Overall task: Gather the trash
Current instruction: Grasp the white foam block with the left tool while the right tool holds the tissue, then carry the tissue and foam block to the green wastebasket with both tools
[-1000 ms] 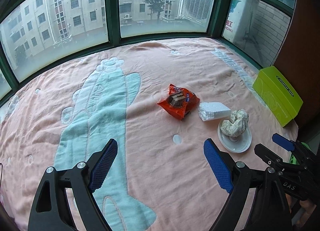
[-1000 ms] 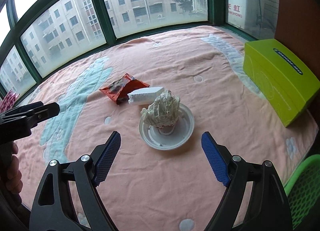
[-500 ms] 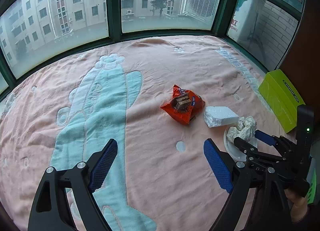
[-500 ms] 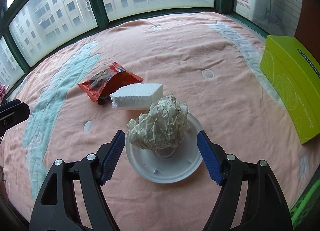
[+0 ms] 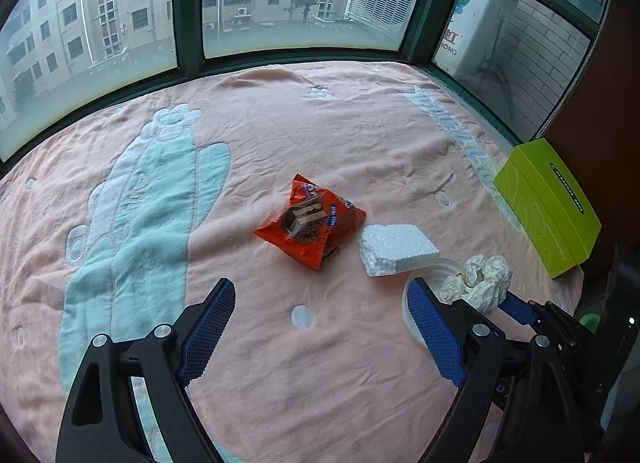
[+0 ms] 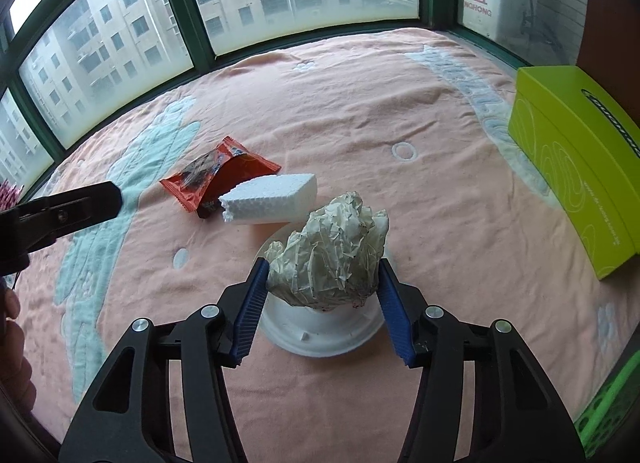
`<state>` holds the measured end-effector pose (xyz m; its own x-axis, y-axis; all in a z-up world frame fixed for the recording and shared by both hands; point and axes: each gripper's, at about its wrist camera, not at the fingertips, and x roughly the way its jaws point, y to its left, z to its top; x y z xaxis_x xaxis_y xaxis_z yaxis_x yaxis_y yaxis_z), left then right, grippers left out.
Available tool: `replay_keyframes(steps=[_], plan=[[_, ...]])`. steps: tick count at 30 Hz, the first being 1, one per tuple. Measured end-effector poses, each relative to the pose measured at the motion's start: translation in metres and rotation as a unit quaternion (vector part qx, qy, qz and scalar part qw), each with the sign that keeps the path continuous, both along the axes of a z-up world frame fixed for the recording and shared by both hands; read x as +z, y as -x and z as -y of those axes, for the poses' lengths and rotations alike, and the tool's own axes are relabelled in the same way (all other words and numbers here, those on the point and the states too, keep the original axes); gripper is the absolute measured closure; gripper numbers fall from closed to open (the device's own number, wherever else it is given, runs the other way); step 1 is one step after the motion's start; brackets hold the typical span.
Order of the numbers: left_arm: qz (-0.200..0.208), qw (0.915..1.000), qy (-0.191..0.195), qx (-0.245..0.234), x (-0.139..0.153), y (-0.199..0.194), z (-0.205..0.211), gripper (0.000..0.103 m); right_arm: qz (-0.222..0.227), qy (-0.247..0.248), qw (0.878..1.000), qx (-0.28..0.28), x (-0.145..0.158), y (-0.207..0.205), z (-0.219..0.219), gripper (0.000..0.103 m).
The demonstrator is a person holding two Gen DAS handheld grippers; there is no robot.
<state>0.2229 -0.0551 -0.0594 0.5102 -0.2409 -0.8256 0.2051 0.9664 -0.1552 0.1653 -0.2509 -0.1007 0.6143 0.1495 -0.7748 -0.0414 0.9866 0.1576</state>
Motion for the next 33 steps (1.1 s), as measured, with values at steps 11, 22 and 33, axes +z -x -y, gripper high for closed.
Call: replay_keyframes(steps=[11, 22, 33], plan=[[-0.045, 0.9989, 0.005, -0.012, -0.024, -0.034, 0.057, 0.018, 0.012, -0.01, 0.999, -0.031, 0.017, 0.027, 0.025, 0.049], [-0.078, 0.9968, -0.002, -0.017, -0.054, -0.052, 0.082, 0.018, 0.003, -0.023, 0.999, -0.047, 0.01, 0.045, 0.038, 0.049], [-0.094, 0.9952, 0.025, -0.015, -0.064, -0.052, 0.076, 0.041, 0.0, -0.034, 0.998, -0.057, 0.009, 0.061, 0.043, 0.049]])
